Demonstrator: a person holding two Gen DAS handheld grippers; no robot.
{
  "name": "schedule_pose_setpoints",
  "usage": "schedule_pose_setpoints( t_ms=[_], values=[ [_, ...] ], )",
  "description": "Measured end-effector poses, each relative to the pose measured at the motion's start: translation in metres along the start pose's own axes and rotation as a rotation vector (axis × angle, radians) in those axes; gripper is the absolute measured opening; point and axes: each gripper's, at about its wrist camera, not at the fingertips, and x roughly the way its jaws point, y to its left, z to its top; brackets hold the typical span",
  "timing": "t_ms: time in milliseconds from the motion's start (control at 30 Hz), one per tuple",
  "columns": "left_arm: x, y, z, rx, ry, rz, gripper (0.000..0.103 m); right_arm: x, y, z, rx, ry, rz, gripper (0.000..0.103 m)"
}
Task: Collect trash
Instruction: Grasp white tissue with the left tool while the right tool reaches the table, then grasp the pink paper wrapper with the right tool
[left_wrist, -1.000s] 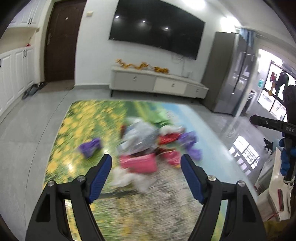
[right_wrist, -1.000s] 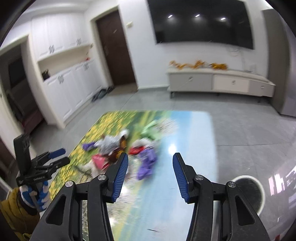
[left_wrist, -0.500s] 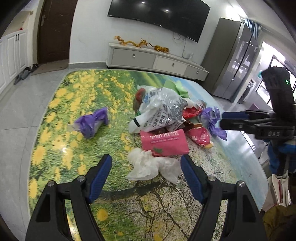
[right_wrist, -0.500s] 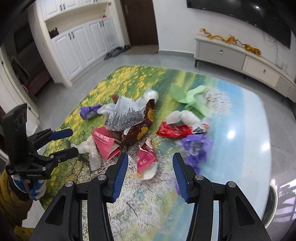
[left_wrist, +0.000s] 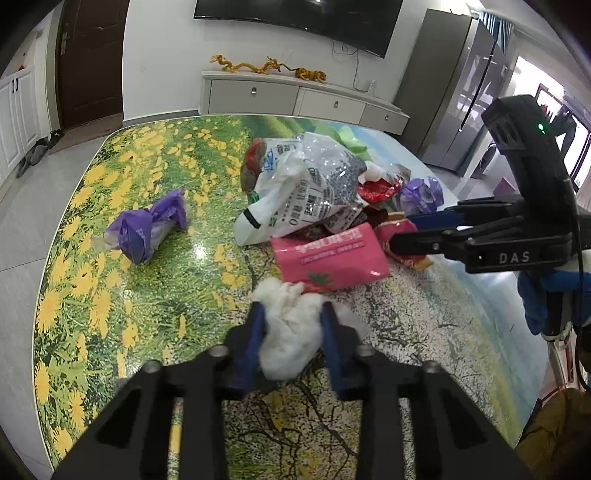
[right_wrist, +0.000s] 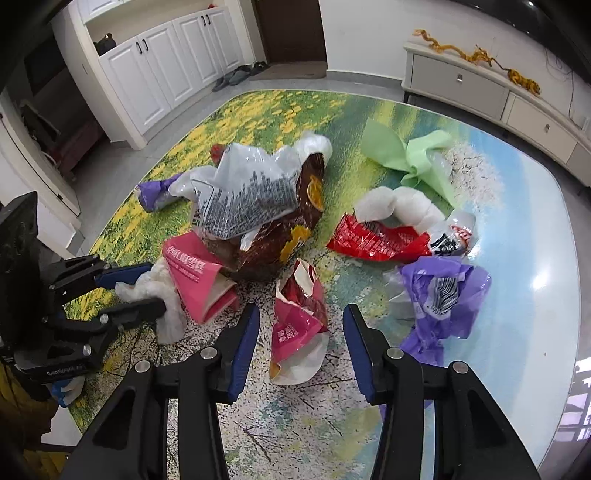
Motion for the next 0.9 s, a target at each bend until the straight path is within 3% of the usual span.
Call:
schedule_pose_setpoints(
  t_ms=[67, 167, 367, 633, 733, 900],
  values=[
    [-0.003, -0.003, -0.001, 0.013, -0.009, 0.011, 0.015, 0.002, 0.000, 0.000, -0.002, 0.005, 0.004, 0.030],
    [-0.009, -0.005, -0.004, 0.011, -0.018, 0.006, 0.010, 0.000, 0.002, -0.002, -0.018, -0.002, 0.005, 0.026],
    [-0.028, -0.007, -0.013, -0.017, -0.040, 0.011, 0.009, -0.014, 0.006, -0.013, -0.029, -0.021, 0.029, 0.015],
    [-0.062, -0.023, -0.013, -0.024, -0.101, 0.034, 0.008, -0.048, 0.008, -0.032, -0.032, -0.088, 0.069, 0.008],
    [-0.070, -0.033, -0.012, -0.028, -0.114, 0.043, 0.008, -0.058, 0.006, -0.039, -0.031, -0.111, 0.084, 0.000],
    [-0.077, -0.046, -0.010, -0.042, -0.129, 0.045, 0.008, -0.069, -0.001, -0.052, -0.027, -0.127, 0.096, 0.000]
  ],
)
